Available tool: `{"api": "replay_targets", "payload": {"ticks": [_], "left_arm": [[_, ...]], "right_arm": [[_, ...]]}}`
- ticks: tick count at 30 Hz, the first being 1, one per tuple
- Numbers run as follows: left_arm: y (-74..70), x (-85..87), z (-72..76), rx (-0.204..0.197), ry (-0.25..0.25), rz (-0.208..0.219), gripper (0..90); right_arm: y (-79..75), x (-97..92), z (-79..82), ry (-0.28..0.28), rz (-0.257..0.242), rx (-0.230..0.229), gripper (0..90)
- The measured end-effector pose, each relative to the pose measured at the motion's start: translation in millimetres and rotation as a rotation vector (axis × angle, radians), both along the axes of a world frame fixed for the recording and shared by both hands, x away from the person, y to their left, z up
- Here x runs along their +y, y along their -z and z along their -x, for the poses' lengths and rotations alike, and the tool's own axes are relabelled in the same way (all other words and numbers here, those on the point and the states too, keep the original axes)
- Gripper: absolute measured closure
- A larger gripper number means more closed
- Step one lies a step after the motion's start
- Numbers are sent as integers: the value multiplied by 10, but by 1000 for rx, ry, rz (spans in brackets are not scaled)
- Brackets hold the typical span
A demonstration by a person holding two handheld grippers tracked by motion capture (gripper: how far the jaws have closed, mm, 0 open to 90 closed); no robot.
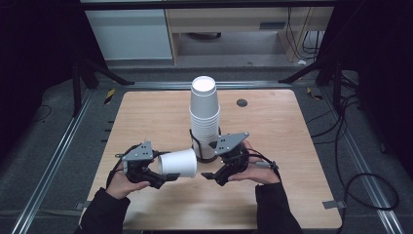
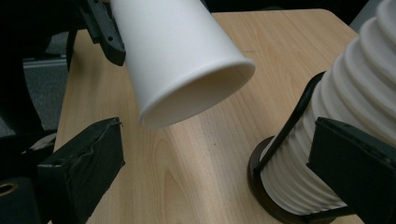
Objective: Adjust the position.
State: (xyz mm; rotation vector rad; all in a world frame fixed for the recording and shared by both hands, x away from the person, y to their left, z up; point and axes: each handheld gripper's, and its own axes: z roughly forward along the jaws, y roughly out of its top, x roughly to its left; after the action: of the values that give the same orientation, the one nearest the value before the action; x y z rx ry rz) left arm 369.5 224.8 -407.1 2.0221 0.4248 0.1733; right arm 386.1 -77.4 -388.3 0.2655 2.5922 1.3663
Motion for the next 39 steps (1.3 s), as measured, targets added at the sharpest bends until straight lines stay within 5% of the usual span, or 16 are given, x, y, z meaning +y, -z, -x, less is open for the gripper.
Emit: {"api": "replay_targets", "payload": {"ticks": [10,16,39], "left_arm": [[-48,-8,8,-17,12,97,199],[-63,-61,35,-19,41,132,198],[-52,-258,135,-16,149,120,201]], "right_arm": [[197,-144,18,48,-113,50,31],[283,-98,26,22,-160,83,32],[340,132,62,-122,-204,144,29]]}}
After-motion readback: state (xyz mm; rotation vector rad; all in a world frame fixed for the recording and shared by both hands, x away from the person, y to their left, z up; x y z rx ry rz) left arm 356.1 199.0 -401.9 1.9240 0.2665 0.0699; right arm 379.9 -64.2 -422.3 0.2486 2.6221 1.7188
